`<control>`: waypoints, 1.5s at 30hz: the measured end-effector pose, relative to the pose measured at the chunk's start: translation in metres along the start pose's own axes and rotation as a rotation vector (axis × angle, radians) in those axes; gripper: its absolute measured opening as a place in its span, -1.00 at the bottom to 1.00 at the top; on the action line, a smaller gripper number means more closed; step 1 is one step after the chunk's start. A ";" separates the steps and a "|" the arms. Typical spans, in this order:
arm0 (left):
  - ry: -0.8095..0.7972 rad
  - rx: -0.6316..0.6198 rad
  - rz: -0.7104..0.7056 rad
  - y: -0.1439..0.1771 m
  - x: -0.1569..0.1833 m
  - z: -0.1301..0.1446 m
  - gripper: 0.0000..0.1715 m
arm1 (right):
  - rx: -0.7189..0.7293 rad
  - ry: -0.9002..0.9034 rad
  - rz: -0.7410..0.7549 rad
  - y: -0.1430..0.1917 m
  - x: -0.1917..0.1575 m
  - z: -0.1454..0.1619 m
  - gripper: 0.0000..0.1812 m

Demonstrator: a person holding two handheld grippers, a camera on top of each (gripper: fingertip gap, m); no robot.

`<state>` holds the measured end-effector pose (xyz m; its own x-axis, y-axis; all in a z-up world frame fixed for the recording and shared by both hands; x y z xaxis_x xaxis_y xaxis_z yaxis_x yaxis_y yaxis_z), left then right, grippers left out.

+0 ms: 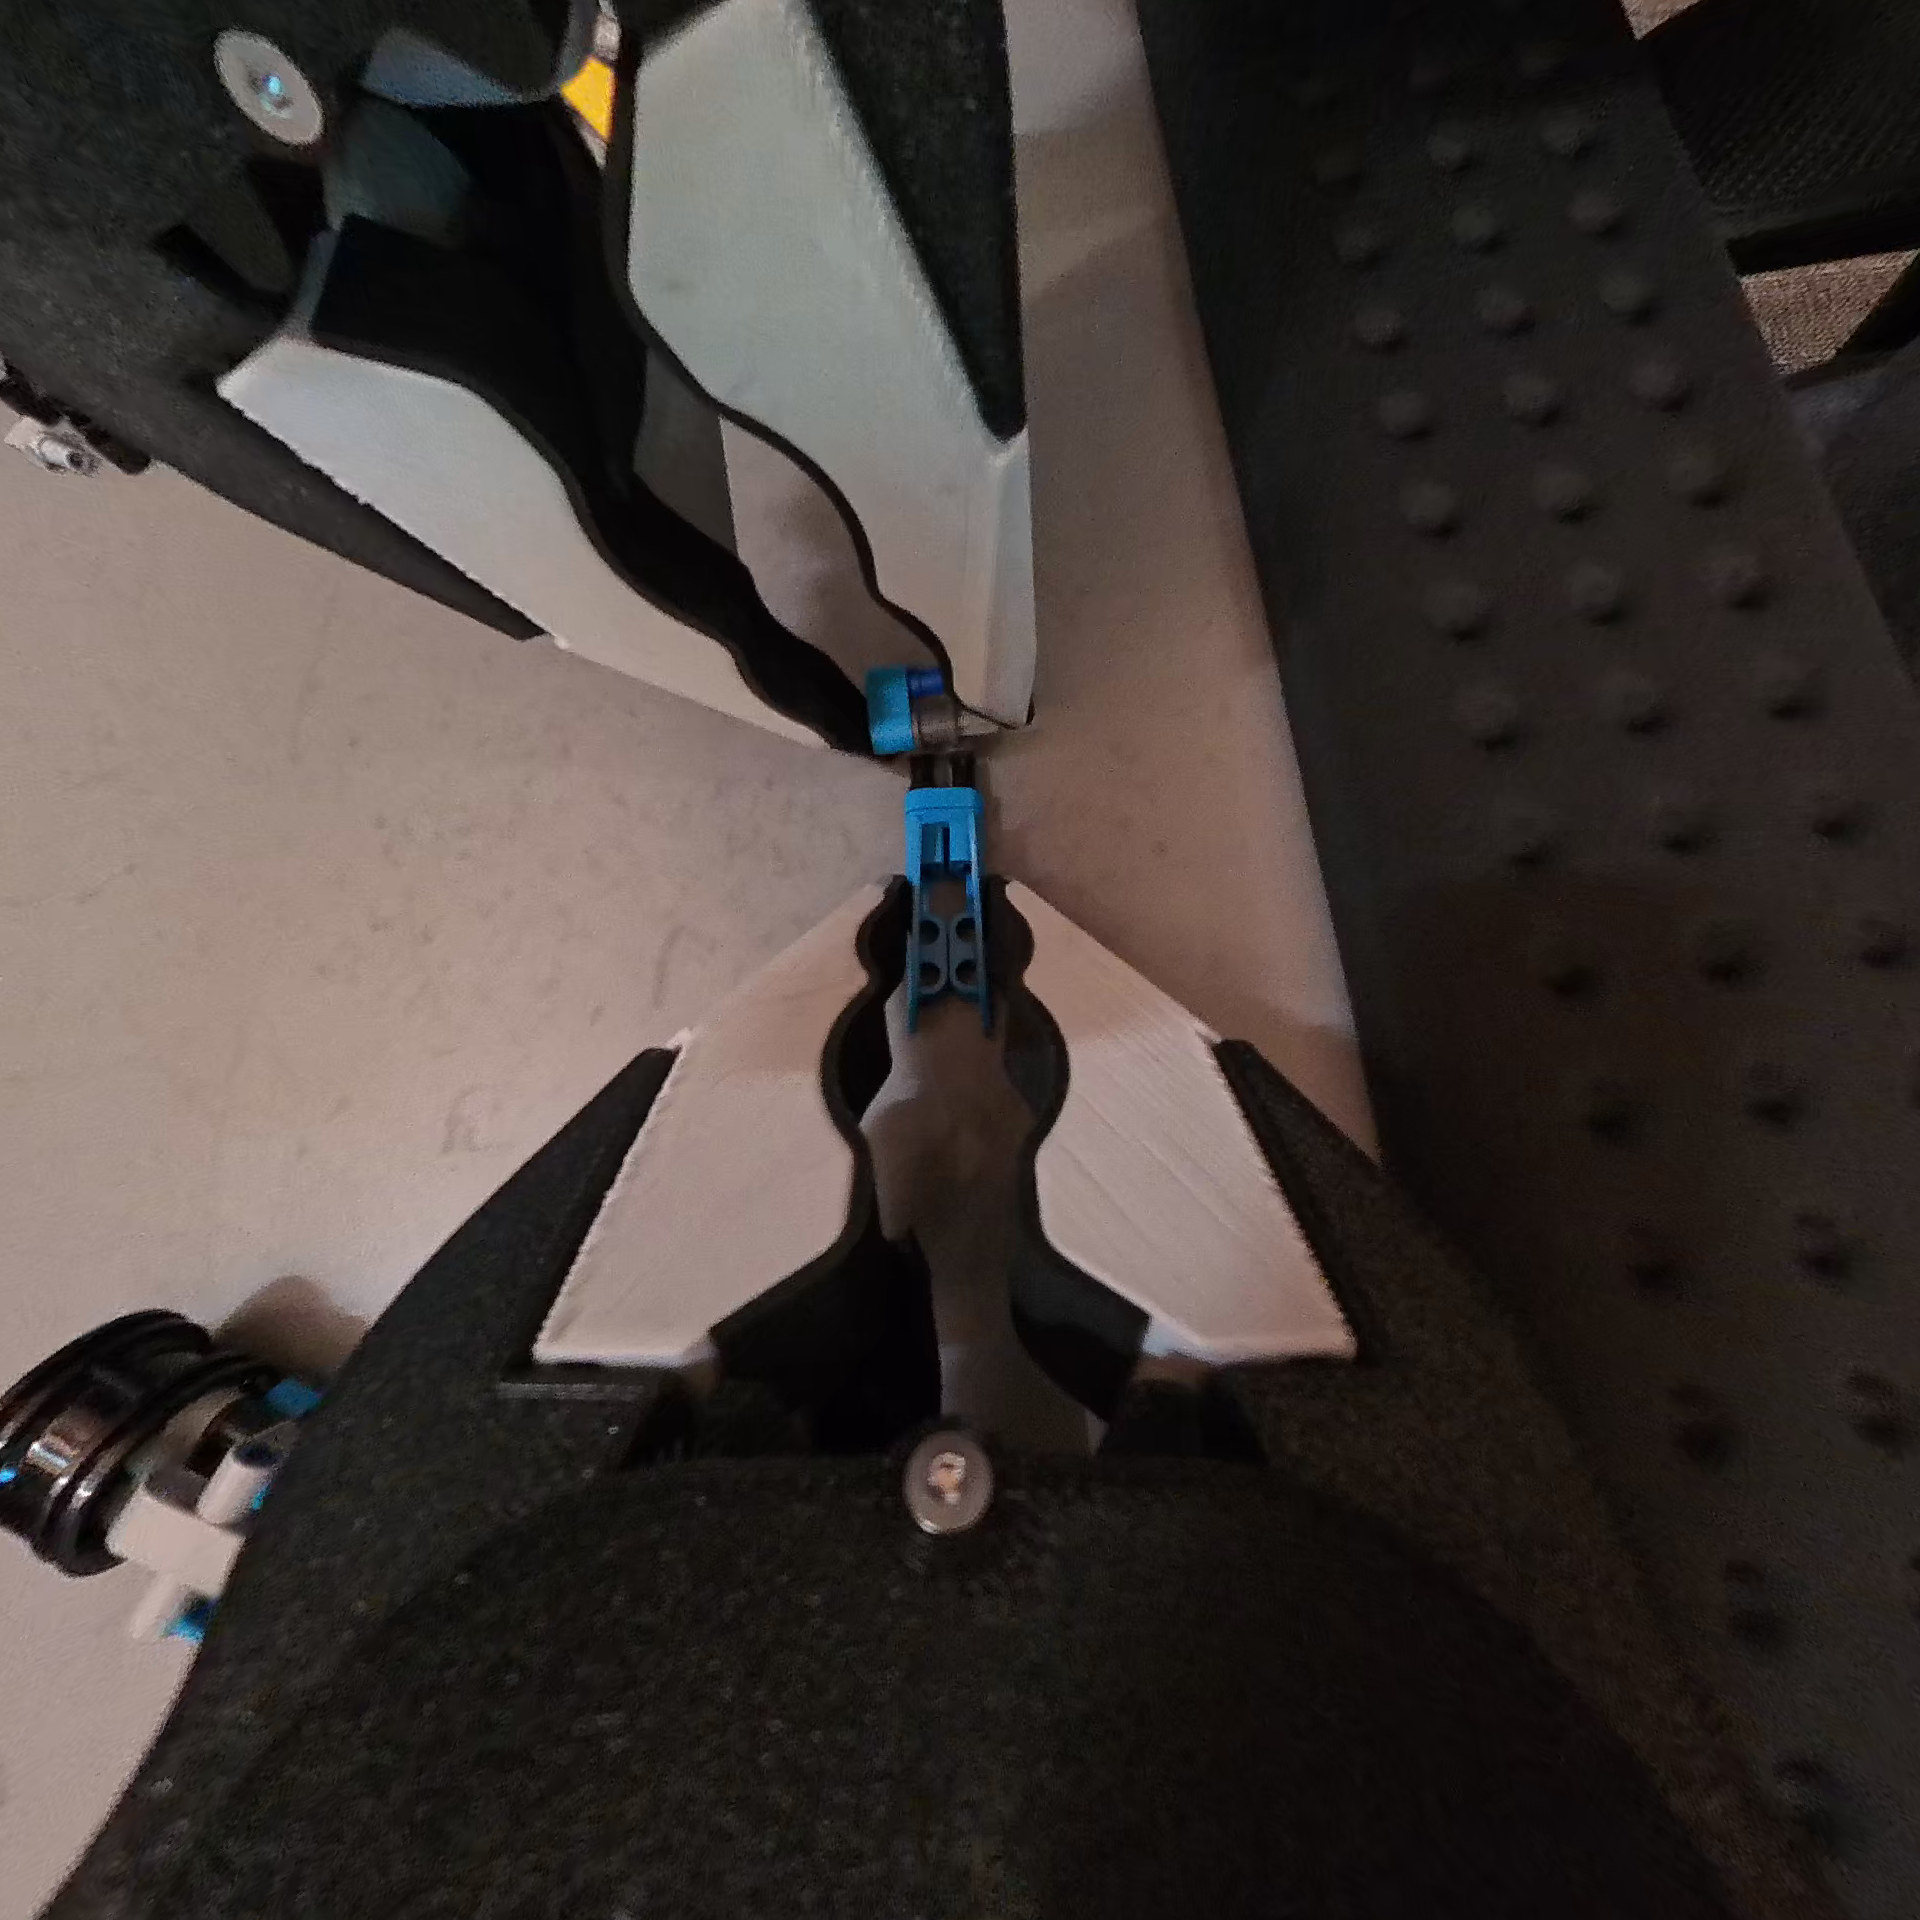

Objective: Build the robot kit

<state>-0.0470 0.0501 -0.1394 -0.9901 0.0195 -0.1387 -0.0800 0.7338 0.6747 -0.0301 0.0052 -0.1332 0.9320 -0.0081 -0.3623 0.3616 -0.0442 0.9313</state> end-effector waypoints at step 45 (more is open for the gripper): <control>-0.201 0.060 -0.146 -0.010 0.001 -0.030 -0.60 | 0.659 -0.028 -0.203 -0.001 0.007 0.020 -0.78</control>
<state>-0.0506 0.0224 -0.1250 -0.9252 0.0406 -0.3773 -0.2078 0.7777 0.5933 -0.0248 -0.0146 -0.1373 0.8430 0.0394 -0.5365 0.4314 -0.6452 0.6305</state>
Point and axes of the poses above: each gripper's, where its closed fingertips meet, y back along the fingers, z out of its underside, x = y × z across the jaws, the point moved 3 cm from there along y, back along the fingers, and after that the axes turned 7 degrees about -y, right-handed, at the moved point
